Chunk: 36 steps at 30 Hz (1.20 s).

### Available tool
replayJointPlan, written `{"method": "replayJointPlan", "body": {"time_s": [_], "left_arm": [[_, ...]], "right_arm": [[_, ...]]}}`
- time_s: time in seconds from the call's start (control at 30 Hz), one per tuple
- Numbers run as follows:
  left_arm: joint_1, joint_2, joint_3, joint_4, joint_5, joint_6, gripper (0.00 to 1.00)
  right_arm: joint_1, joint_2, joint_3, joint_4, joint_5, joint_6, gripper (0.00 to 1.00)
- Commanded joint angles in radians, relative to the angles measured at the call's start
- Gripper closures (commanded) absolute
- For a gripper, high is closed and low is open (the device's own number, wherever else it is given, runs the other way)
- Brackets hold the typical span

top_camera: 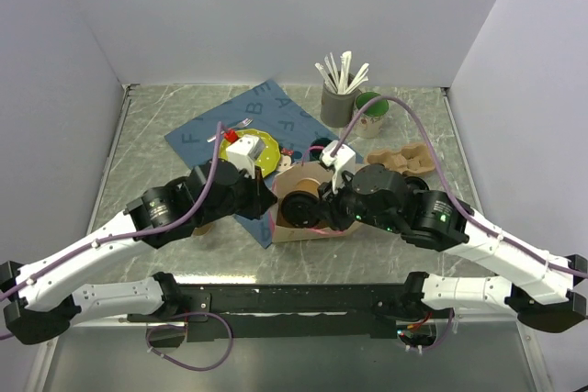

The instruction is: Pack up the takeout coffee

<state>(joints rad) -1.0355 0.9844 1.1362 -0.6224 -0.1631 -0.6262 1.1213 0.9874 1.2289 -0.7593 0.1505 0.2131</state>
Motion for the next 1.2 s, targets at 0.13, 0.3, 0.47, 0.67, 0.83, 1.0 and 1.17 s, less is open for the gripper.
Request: {"method": "replayJointPlan", "body": {"time_s": [0.13, 0.3, 0.47, 0.67, 0.83, 1.0, 1.17], "left_arm": [[-0.001, 0.051, 0.137, -0.138, -0.099, -0.003, 0.99], [-0.001, 0.051, 0.135, -0.166, -0.124, 0.01, 0.99], [-0.003, 0.057, 0.143, -0.204, -0.127, 0.055, 0.99], [-0.001, 0.047, 0.162, -0.232, -0.116, 0.079, 0.99], [-0.003, -0.045, 0.103, -0.168, 0.029, 0.177, 0.99], [0.0, -0.093, 0.094, -0.203, 0.043, 0.238, 0.99], [0.006, -0.099, 0.105, -0.237, 0.037, 0.244, 0.99]], "right_arm": [[-0.011, -0.067, 0.119, -0.035, 0.063, 0.104, 1.0], [-0.028, -0.062, 0.21, 0.021, 0.047, 0.127, 1.0], [-0.043, -0.064, 0.294, 0.119, 0.052, 0.134, 1.0], [-0.11, -0.047, 0.388, 0.212, 0.138, 0.146, 1.0], [-0.213, -0.033, 0.412, 0.152, 0.245, 0.179, 1.0], [-0.412, -0.071, 0.336, 0.032, 0.158, 0.291, 1.0], [-0.508, -0.191, 0.106, -0.058, 0.023, 0.472, 1.0]]}}
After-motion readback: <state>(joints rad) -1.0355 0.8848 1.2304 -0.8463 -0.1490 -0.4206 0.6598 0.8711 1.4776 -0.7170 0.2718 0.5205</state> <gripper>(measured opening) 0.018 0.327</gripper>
